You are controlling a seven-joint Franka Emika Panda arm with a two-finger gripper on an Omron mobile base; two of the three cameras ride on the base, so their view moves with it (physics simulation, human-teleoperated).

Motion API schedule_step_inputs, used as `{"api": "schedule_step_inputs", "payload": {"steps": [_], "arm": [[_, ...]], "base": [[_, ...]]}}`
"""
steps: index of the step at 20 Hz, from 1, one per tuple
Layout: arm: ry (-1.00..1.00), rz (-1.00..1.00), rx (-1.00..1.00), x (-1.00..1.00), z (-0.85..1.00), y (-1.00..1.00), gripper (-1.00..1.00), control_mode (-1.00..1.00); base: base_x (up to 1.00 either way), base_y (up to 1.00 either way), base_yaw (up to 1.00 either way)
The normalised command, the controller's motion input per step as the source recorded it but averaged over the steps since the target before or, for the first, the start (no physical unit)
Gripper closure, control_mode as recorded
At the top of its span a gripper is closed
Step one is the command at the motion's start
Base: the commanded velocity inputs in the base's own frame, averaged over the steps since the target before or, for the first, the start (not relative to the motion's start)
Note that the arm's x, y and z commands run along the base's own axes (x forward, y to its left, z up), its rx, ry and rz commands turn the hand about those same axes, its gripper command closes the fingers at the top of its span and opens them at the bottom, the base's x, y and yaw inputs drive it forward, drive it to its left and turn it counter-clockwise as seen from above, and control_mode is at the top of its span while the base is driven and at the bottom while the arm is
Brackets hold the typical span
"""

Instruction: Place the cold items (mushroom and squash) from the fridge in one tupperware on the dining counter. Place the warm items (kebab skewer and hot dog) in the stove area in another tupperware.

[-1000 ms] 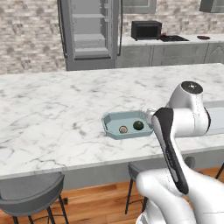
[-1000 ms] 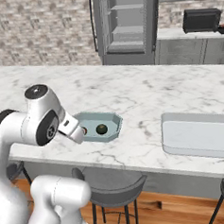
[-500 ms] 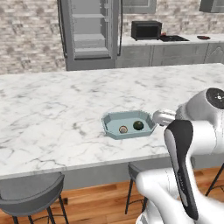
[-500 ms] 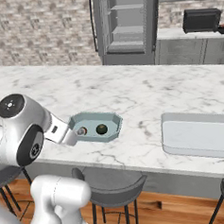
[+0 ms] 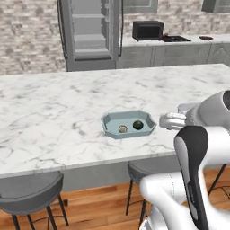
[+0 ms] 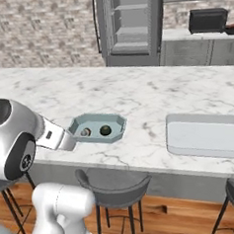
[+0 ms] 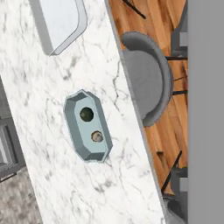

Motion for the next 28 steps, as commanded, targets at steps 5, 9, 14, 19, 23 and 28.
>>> {"api": "schedule_step_inputs", "payload": {"steps": [5, 9, 14, 19, 23, 28], "arm": [[0.0, 0.0, 0.0, 0.0, 0.0, 0.0, -1.0, 1.0], [0.0, 0.0, 0.0, 0.0, 0.0, 0.0, -1.0, 1.0], [0.0, 0.0, 0.0, 0.0, 0.0, 0.0, -1.0, 1.0], [0.0, 0.0, 0.0, 0.0, 0.0, 0.0, -1.0, 1.0], [0.0, 0.0, 0.0, 0.0, 0.0, 0.0, -1.0, 1.0], [0.0, 0.0, 0.0, 0.0, 0.0, 0.0, -1.0, 1.0]], "base": [[-0.85, -0.65, -0.24], [-0.59, -0.75, -0.26], [-0.35, -0.81, -0.15], [-0.04, -0.9, -0.05], [0.0, -0.98, 0.0], [0.0, -1.0, 0.0]]}}
